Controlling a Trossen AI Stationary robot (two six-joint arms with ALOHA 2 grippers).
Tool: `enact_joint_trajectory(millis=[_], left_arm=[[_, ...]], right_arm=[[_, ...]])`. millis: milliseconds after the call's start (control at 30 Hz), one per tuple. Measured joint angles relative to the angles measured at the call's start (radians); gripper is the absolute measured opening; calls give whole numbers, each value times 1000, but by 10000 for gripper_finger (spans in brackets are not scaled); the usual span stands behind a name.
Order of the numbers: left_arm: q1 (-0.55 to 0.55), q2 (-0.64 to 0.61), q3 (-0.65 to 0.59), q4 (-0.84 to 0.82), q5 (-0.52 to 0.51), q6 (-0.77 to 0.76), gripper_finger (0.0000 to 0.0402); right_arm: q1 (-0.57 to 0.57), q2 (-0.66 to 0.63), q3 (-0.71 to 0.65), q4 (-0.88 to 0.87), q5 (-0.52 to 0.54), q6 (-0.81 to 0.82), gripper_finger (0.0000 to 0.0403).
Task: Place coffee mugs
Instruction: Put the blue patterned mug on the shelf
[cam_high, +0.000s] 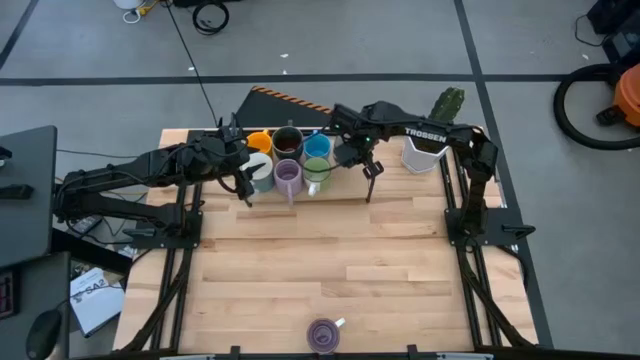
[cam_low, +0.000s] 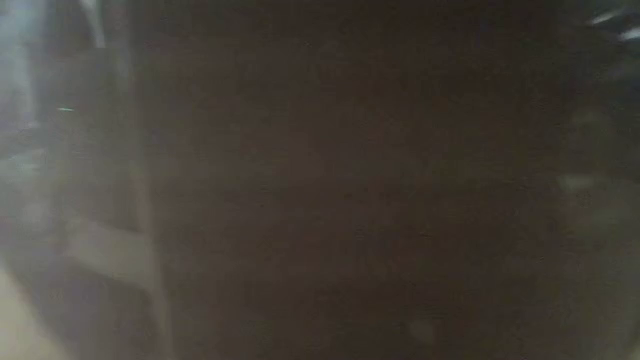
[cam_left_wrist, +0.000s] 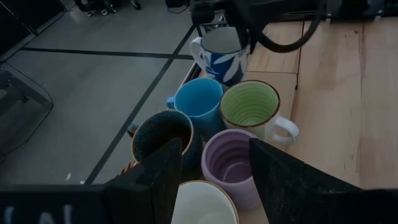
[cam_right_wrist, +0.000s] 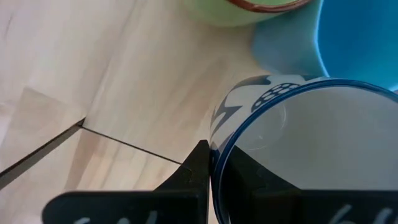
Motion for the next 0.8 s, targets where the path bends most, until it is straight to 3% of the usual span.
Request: enact_joint_trajectory(millis=[467,800], left_arm=[[0,0,0,-2,0,-1,192],[0,0,0,-5,0,-1,192]], right_arm=[[-47,0,-5,30,-92,48,28],[2,0,-9,-42,-43,184,34]])
